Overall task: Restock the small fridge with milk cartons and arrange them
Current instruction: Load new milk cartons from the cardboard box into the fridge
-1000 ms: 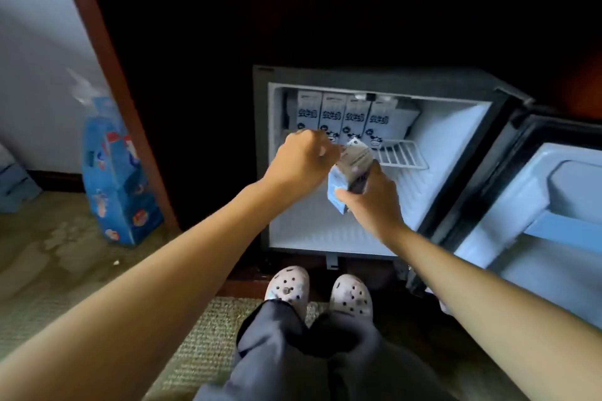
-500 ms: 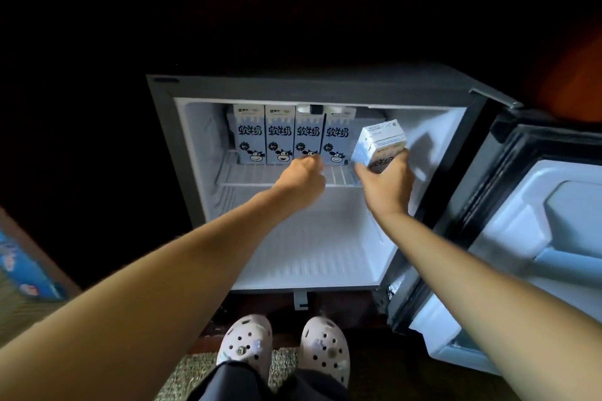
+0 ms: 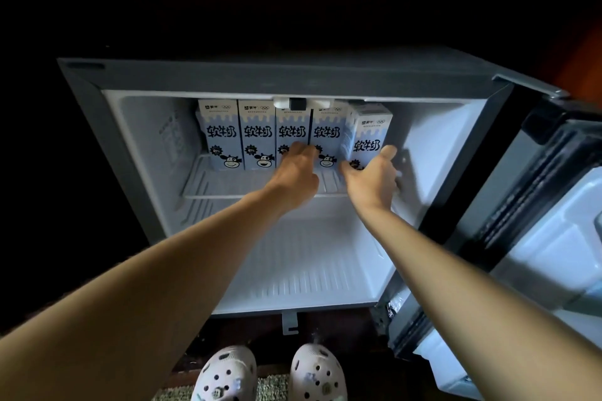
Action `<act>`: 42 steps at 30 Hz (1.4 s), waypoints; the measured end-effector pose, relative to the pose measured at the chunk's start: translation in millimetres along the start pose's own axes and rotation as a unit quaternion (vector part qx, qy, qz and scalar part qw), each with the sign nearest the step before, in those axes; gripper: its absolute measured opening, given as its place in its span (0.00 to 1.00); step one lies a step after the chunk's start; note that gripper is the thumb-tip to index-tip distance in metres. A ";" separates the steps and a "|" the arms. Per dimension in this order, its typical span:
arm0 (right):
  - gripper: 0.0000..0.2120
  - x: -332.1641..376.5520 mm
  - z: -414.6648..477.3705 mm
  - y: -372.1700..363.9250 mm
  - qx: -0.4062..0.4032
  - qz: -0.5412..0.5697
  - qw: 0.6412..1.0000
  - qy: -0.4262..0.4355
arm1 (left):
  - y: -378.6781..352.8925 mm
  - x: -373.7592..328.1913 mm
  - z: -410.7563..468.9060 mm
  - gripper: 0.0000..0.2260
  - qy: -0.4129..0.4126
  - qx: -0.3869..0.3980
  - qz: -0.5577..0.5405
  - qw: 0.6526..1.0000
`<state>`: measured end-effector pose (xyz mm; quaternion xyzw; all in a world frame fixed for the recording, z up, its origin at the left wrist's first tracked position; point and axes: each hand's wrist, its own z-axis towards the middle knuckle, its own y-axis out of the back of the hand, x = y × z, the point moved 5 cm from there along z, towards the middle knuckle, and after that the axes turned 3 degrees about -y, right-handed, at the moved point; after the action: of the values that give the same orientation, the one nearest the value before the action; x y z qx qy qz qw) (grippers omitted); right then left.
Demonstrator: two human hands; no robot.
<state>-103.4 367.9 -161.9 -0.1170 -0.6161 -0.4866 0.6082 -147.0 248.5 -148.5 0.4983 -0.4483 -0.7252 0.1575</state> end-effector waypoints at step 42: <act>0.20 87.6 -171.8 -11.8 0.270 -0.069 0.956 0.090 | 99.8 30.9 -161.0 0.18 0.051 -0.127 -0.022 0.990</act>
<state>-23.3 195.3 -128.3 0.1388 -0.6735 -0.3514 0.6353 -43.7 93.5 -102.2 0.5204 -0.3333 -0.7530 0.2259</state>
